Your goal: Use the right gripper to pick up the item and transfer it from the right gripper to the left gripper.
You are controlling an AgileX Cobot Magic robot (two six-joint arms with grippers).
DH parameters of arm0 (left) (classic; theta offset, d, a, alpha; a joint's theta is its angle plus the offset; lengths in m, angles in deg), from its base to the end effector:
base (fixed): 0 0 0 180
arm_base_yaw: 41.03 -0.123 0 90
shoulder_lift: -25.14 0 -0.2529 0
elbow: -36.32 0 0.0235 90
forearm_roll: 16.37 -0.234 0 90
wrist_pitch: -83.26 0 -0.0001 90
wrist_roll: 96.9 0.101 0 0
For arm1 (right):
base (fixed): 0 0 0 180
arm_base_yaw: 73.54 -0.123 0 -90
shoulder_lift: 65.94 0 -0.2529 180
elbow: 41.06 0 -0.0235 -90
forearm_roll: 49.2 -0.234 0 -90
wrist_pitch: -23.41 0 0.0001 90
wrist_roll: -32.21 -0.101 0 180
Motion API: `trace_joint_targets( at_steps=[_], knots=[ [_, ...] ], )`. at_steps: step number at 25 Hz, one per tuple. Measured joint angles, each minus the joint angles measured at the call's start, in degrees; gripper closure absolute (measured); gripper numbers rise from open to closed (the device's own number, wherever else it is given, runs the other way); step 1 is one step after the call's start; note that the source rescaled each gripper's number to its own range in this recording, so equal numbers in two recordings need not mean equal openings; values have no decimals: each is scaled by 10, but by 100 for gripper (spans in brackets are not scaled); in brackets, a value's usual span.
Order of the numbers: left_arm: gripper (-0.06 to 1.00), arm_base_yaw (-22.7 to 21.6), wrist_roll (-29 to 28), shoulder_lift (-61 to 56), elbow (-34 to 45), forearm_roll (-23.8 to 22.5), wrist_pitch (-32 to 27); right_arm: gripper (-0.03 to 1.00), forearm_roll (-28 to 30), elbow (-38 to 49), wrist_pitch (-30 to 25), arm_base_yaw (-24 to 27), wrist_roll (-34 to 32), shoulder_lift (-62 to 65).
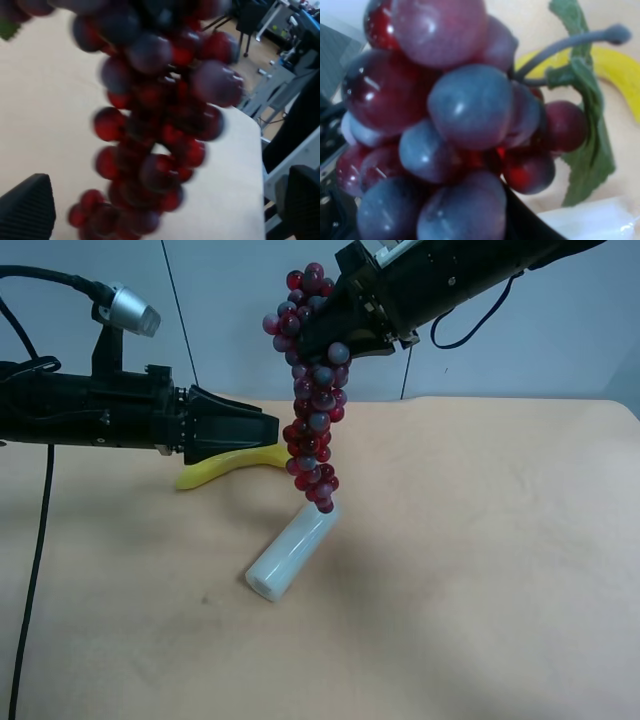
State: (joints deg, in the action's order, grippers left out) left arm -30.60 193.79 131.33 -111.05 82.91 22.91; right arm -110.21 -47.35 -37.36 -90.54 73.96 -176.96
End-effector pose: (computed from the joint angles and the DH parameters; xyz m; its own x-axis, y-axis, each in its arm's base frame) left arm 0.2654 -0.1370 0.1770 -0.5015 0.1143 -0.8576 0.8223 0.3710 -0.4315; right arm 0.3215 0.1789 0.2684 -0.7855 -0.2444 -0.5685 -0.6060 0.4903 0.6265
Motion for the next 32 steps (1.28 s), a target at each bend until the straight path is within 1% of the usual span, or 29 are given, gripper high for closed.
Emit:
trace_joint_targets(
  at_steps=[3, 6, 8, 10, 14, 18, 22, 27, 32],
  knots=[
    [3, 0, -10, 27, -20, 0, -2, 96, 0, 0, 0, -1, 0, 0],
    [3, 0, -27, 52, -43, 0, -19, 96, 0, 0, 8, -1, 0, 0],
    [3, 6, -31, 64, -55, 0, -33, 96, 0, 0, 16, -1, 0, 0],
    [3, 21, -32, 70, -65, 0, -36, 96, 0, 0, 26, -1, 0, 0],
    [3, 62, -28, 73, -83, 0, -7, 96, 0, 0, 31, -1, -3, 0],
    [3, 84, -27, 81, -106, -1, 14, 96, -1, 0, 33, -1, -4, 0],
    [4, 86, -28, 85, -125, -1, 14, 96, -1, 0, 36, -1, -4, 0],
    [4, 86, -46, 107, -151, 0, -10, 96, -5, 0, 40, -1, -4, 0],
    [4, 86, -55, 128, -163, 0, -20, 96, -5, 0, 42, -1, -4, 0]
  ],
)
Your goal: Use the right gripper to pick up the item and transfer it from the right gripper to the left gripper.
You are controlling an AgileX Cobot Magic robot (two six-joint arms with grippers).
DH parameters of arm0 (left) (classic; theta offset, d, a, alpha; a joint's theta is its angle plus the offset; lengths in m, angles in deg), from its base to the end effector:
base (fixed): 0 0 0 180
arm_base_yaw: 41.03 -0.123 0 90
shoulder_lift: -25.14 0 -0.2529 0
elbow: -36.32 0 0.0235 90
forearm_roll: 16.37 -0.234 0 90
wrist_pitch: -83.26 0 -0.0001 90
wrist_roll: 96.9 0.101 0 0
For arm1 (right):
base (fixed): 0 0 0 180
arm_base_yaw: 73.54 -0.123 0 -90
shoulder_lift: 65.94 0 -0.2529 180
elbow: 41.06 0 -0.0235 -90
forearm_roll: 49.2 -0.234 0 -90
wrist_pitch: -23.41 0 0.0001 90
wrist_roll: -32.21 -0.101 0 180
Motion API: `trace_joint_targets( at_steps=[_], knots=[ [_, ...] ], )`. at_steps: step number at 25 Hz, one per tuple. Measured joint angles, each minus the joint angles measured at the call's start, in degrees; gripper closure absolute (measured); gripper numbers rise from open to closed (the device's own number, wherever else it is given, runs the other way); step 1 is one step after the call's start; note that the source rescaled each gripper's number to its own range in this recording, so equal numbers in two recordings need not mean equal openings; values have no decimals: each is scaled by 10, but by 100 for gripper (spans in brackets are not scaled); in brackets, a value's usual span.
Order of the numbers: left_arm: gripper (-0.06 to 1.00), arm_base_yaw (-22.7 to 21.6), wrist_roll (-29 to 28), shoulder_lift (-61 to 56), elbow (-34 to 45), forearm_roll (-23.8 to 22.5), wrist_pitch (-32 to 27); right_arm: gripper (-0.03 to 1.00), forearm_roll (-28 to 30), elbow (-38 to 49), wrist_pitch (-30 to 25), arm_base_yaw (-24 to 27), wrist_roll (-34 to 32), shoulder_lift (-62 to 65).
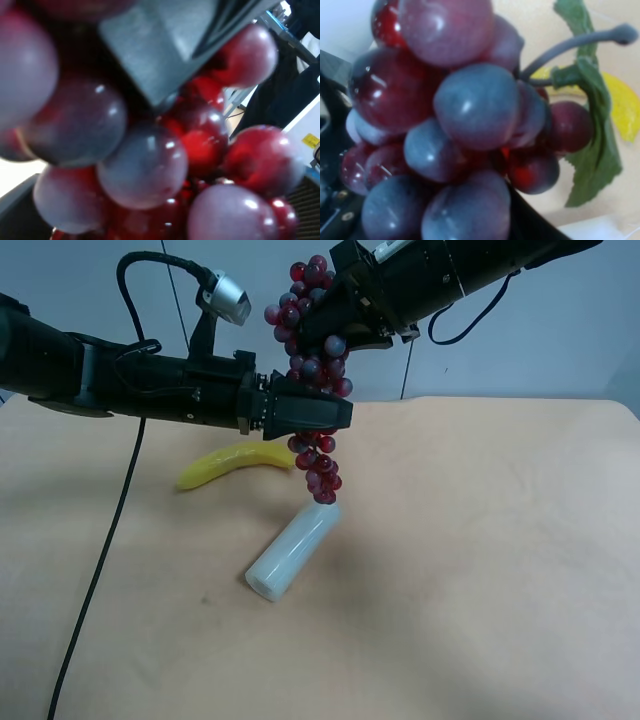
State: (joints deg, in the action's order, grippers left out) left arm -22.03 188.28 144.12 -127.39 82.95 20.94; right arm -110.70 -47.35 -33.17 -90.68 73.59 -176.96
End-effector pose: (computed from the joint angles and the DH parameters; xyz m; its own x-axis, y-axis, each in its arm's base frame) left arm 0.2995 -0.1965 0.1715 -0.5105 0.1374 -0.8488 0.8513 0.2196 -0.4764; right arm 0.3284 0.1788 0.2692 -0.7819 -0.1912 -0.5933 -0.5917 0.5270 0.6100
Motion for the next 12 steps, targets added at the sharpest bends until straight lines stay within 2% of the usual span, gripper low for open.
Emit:
trace_joint_targets(
  at_steps=[8, 12],
  knots=[
    [7, 0, -1, 1, -14, -1, -2, 96, -7, 0, -2, 0, -11, -15],
    [13, 0, -1, 1, -14, -1, -1, 96, -9, 0, -3, 0, -12, -23]
  ],
)
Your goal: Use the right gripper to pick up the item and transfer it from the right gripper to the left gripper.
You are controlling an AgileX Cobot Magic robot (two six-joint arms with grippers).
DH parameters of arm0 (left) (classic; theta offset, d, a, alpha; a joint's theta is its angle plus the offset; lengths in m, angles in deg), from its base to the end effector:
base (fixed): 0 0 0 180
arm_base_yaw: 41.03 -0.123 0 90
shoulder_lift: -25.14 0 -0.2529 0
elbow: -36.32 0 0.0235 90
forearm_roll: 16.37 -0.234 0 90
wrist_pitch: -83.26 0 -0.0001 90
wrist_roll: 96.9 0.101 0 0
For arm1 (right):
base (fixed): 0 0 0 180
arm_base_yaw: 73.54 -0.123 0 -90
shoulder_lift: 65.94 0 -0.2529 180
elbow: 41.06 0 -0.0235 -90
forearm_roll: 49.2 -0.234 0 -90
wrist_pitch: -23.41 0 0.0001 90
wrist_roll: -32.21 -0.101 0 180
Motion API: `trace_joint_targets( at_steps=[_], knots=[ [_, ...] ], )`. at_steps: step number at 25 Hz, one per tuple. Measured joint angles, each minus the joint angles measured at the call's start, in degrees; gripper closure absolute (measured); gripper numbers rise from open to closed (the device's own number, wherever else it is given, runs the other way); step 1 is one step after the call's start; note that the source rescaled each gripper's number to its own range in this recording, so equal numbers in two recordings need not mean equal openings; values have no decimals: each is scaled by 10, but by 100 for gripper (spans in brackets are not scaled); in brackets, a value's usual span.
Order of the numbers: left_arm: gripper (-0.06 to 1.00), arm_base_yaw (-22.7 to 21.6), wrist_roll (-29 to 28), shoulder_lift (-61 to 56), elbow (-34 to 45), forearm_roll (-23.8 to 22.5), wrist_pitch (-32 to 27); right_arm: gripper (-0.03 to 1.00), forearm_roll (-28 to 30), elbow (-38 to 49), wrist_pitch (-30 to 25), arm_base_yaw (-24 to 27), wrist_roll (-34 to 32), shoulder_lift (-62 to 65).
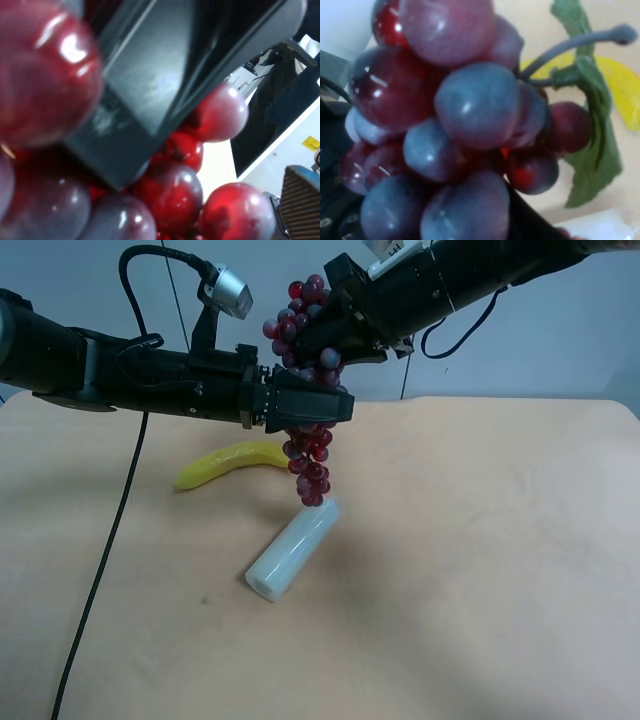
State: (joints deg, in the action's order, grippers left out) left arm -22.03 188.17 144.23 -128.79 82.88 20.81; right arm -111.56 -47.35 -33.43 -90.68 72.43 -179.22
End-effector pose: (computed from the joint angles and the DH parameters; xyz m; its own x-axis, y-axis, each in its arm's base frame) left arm 0.3033 -0.1980 0.1764 -0.4935 0.1313 -0.8598 0.8610 0.2140 -0.4615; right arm 0.3333 0.1812 0.2558 -0.8188 -0.1788 -0.5456 -0.5475 0.5293 0.6482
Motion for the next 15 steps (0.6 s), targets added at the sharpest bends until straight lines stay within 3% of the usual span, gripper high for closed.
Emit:
trace_joint_targets(
  at_steps=[3, 5, 10, 11, 15],
  knots=[
    [18, 0, 1, 0, 0, 0, 0, 96, 0, 0, 0, 0, 0, -1],
    [30, 0, 1, 0, 0, 0, 1, 96, 0, 0, 0, 0, -1, -1],
    [88, 0, 1, 0, 0, -1, 7, 96, -3, 0, 0, 0, -2, -1],
    [92, 0, 1, 0, 0, -2, 7, 96, -4, 0, 1, 0, -2, -1],
    [91, 0, 1, 0, 0, -3, 7, 96, -5, 0, 1, 0, -2, -1]
  ],
)
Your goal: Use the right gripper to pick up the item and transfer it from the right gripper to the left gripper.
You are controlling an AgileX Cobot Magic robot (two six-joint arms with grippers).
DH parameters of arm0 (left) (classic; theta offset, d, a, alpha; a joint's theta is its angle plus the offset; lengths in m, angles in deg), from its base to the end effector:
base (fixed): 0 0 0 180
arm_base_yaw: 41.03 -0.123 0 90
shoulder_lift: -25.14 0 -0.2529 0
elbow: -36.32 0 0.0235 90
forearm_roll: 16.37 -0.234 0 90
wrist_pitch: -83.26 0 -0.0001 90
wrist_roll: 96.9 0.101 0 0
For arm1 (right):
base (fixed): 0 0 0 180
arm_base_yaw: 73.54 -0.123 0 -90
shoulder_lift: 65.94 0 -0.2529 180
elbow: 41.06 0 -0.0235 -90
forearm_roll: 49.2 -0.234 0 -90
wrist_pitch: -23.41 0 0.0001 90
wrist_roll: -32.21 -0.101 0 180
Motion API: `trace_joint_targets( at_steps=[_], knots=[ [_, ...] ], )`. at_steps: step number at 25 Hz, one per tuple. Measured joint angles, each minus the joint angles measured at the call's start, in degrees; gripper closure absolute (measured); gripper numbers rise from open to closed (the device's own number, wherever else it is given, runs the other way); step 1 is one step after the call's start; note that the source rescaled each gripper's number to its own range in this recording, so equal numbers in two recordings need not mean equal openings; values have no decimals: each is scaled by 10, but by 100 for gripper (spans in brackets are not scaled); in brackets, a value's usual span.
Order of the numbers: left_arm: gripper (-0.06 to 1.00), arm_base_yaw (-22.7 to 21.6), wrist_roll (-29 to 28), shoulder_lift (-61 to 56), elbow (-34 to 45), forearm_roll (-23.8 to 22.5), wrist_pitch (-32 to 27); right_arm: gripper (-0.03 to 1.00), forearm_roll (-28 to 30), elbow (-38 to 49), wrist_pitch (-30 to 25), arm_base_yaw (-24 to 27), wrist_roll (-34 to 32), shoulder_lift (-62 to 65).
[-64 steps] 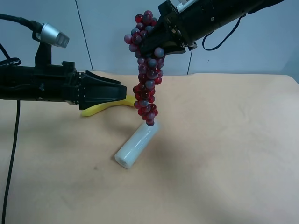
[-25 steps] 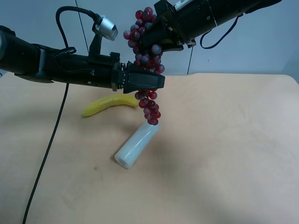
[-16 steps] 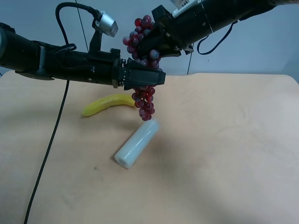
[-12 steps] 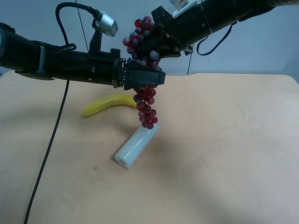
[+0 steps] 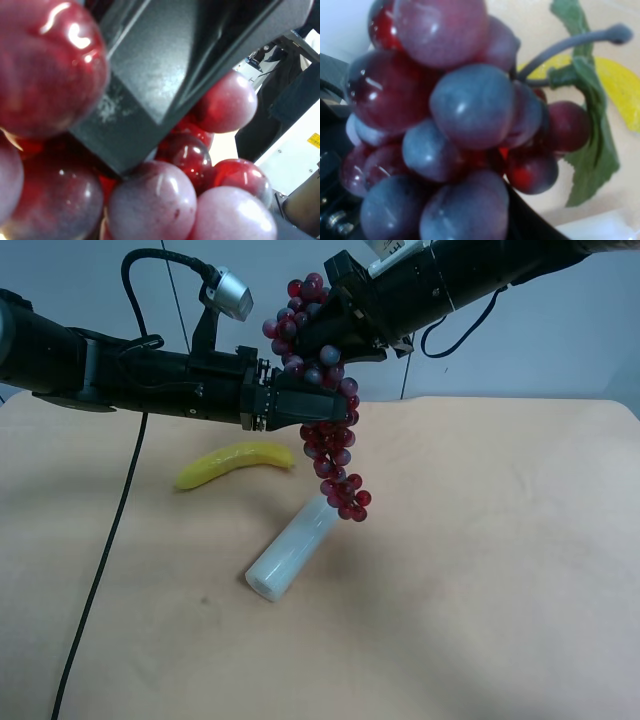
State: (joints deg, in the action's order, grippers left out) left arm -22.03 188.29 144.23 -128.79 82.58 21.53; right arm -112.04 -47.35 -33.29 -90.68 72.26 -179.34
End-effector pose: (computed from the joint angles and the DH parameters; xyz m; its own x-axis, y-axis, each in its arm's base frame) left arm 0.3038 -0.1976 0.1752 -0.4906 0.1398 -0.8601 0.8618 0.2239 -0.4551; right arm 0.3339 0.1816 0.2556 -0.8228 -0.1698 -0.5423 -0.5406 0.5279 0.6550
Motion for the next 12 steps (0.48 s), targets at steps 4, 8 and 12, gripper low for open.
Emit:
trace_joint_targets(
  at_steps=[4, 8, 12],
  knots=[
    [91, 0, -2, 0, 0, 0, 0, 97, 0, 0, 2, 0, 0, 0],
    [91, 0, -5, 0, 0, 0, 0, 97, 0, 0, 3, 0, -1, 0],
    [91, 0, -6, 0, 0, 0, -4, 59, 0, 0, 5, 0, -2, 2]
  ],
)
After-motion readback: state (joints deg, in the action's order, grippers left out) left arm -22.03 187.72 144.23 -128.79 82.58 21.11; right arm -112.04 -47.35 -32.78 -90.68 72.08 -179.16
